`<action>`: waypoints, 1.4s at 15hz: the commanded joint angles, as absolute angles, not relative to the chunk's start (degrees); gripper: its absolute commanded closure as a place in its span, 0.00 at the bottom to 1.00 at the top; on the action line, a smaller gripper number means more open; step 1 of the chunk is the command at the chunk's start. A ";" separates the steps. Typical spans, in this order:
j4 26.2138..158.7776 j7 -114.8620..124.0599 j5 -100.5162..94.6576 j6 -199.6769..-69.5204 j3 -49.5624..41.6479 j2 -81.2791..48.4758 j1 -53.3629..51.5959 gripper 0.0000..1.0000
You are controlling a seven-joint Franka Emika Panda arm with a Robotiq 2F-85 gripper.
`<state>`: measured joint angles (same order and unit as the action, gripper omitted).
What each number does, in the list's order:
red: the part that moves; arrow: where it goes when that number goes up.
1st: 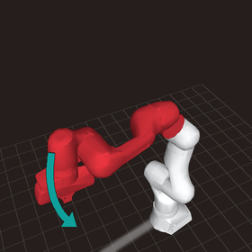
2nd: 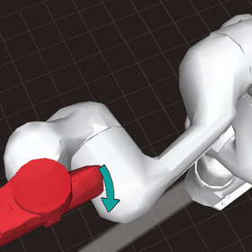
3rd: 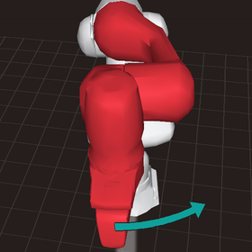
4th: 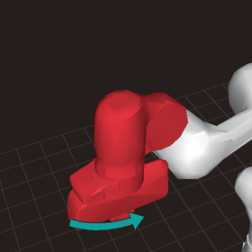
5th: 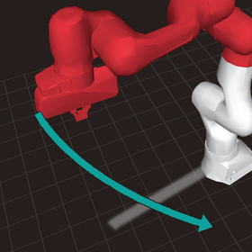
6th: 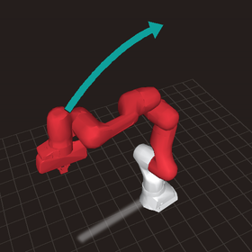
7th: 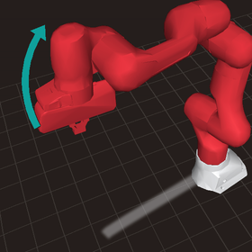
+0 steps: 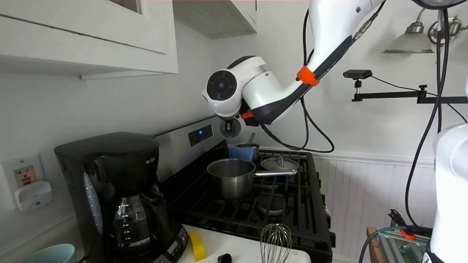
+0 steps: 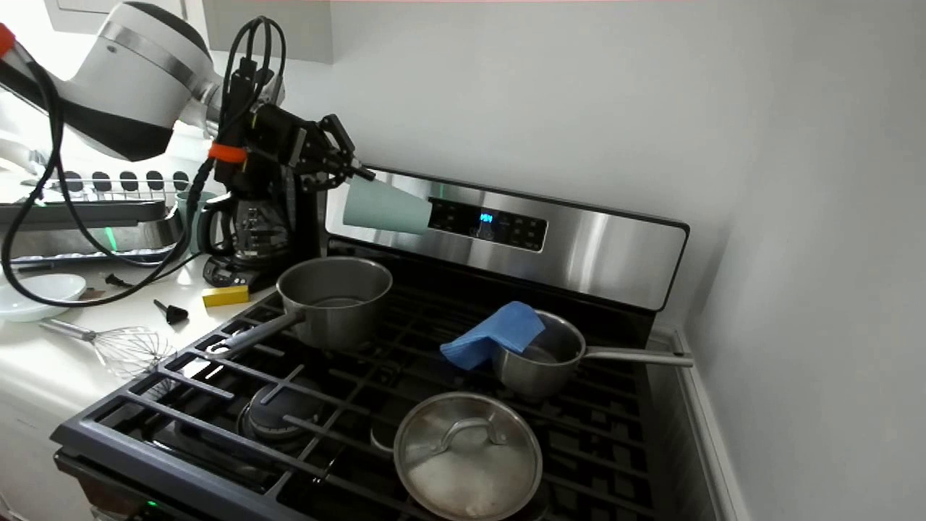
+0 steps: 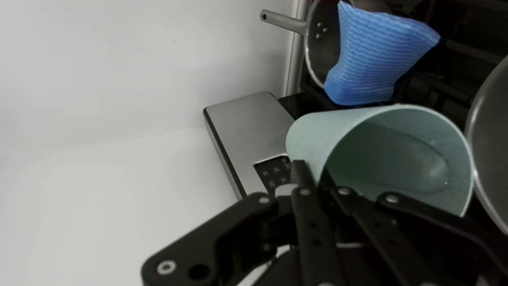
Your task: Remove the lid from the pot, then move the left pot backwards and pour the contents from the blue cup into the left pot
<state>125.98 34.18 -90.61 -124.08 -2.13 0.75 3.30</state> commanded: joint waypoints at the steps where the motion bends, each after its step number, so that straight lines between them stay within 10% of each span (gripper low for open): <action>1: 127.22 38.80 -96.23 -120.63 -1.60 1.10 2.34 0.99; 21: 125.84 28.13 -80.61 -127.73 -3.24 1.99 3.02 0.99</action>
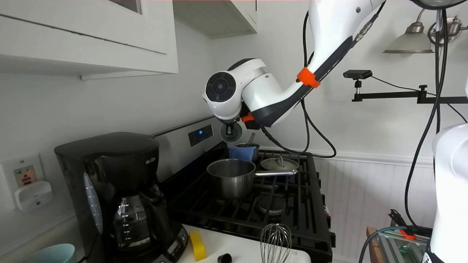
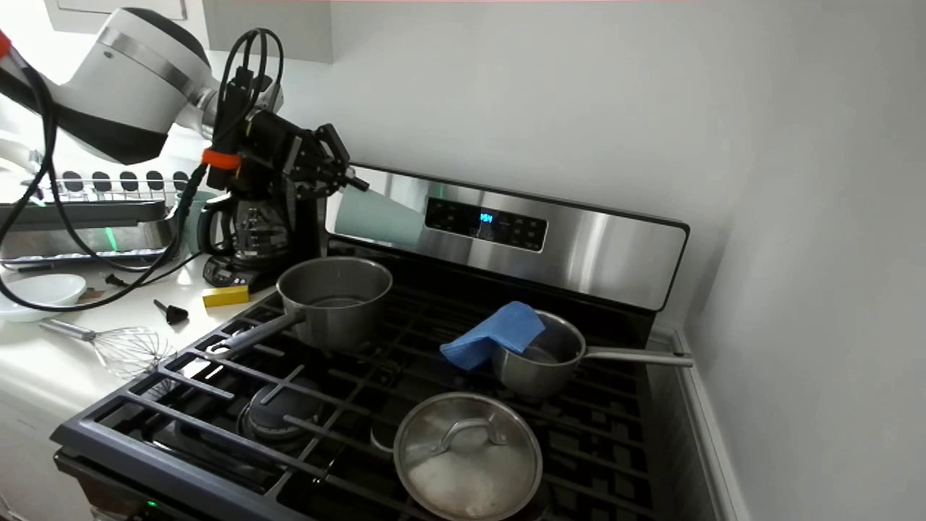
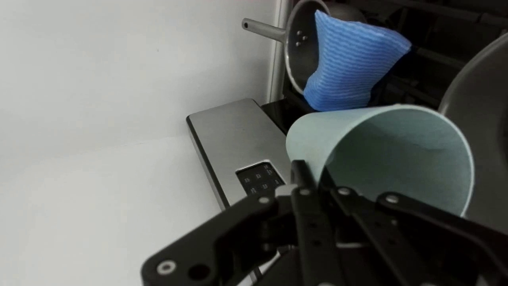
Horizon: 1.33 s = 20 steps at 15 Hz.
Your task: Remove the lid from the pot, then move the left pot backwards and pour the contents from the blue cup into the left pot
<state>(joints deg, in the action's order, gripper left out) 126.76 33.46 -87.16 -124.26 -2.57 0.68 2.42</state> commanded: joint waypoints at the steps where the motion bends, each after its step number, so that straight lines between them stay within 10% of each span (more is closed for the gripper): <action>1: 125.45 25.80 -77.06 -128.78 -3.49 2.28 3.16 0.99; 20: 121.45 -14.77 -19.91 -122.57 -3.47 10.48 1.18 0.99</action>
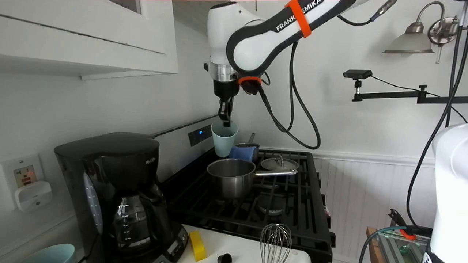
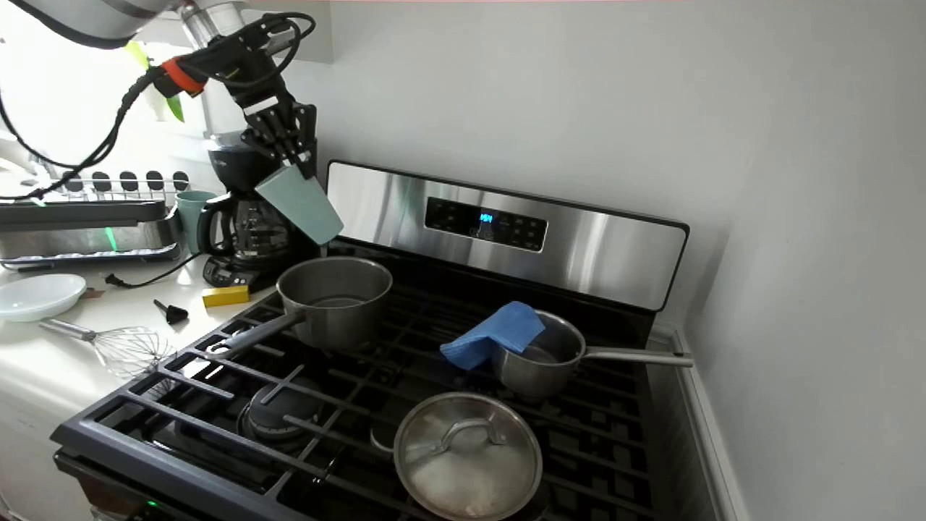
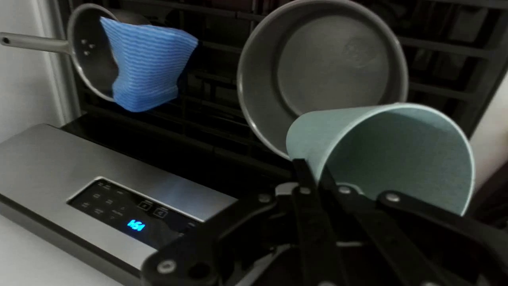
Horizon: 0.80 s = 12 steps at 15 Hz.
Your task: Remove the lid from the pot, then move the left pot backwards and pour the contents from the blue cup into the left pot
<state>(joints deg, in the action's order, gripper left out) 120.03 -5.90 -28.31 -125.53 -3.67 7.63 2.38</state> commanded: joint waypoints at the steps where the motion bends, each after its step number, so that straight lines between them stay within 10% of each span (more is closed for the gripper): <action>1: 121.57 -17.74 -17.16 -121.30 -3.45 10.86 0.68 0.99; 12: 125.07 -34.88 -4.51 -115.42 -3.17 5.74 -1.44 0.99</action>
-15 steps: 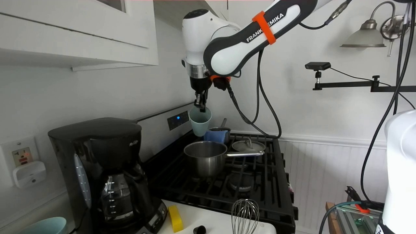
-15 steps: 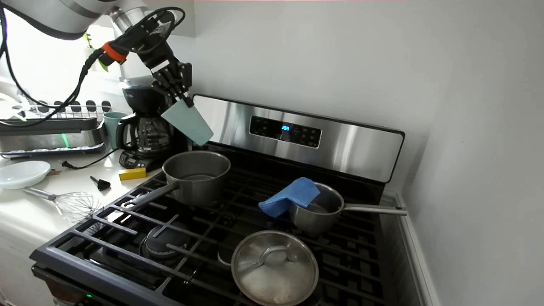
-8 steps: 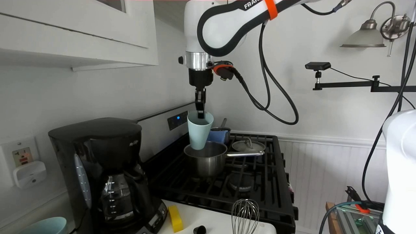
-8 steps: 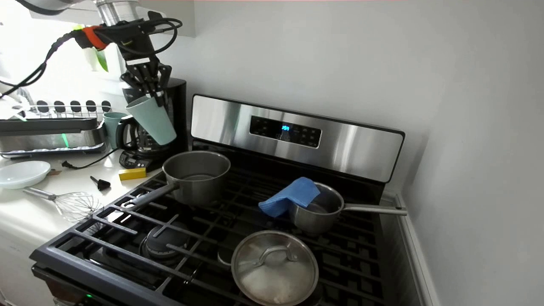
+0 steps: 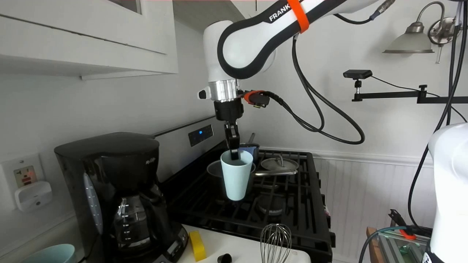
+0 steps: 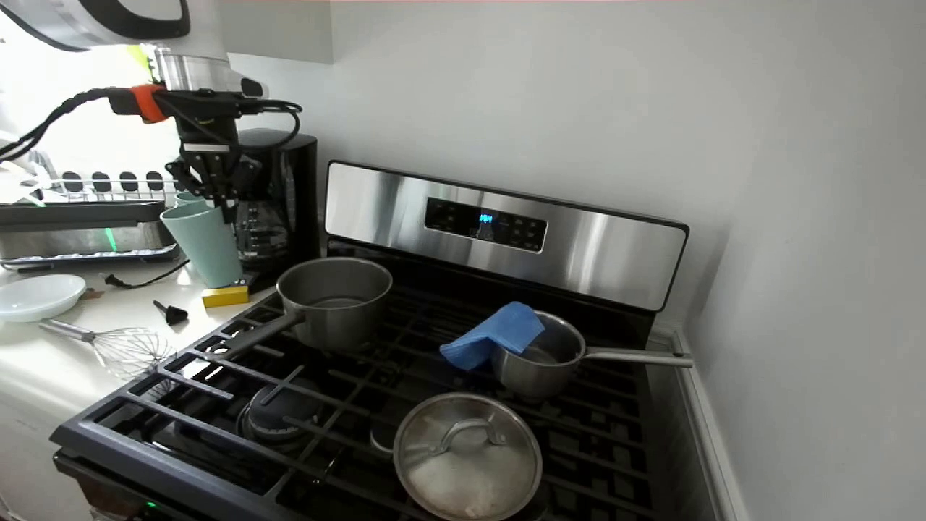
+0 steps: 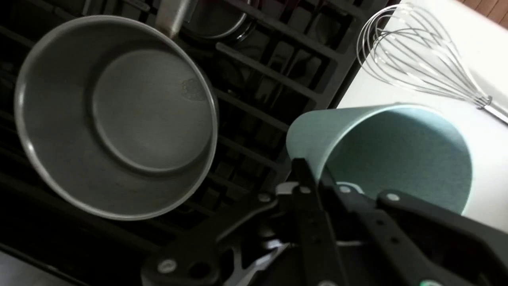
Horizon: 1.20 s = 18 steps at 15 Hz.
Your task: Remove the lid from the pot, then move the left pot backwards and pour the contents from the blue cup into the left pot
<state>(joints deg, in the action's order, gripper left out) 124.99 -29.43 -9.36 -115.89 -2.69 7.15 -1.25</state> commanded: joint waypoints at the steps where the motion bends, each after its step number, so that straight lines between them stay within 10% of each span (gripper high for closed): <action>1: 124.91 -35.82 -3.30 -115.10 -3.15 4.59 -1.31 0.99; 18: 125.37 -40.31 -0.85 -122.53 0.48 -5.38 -0.49 0.99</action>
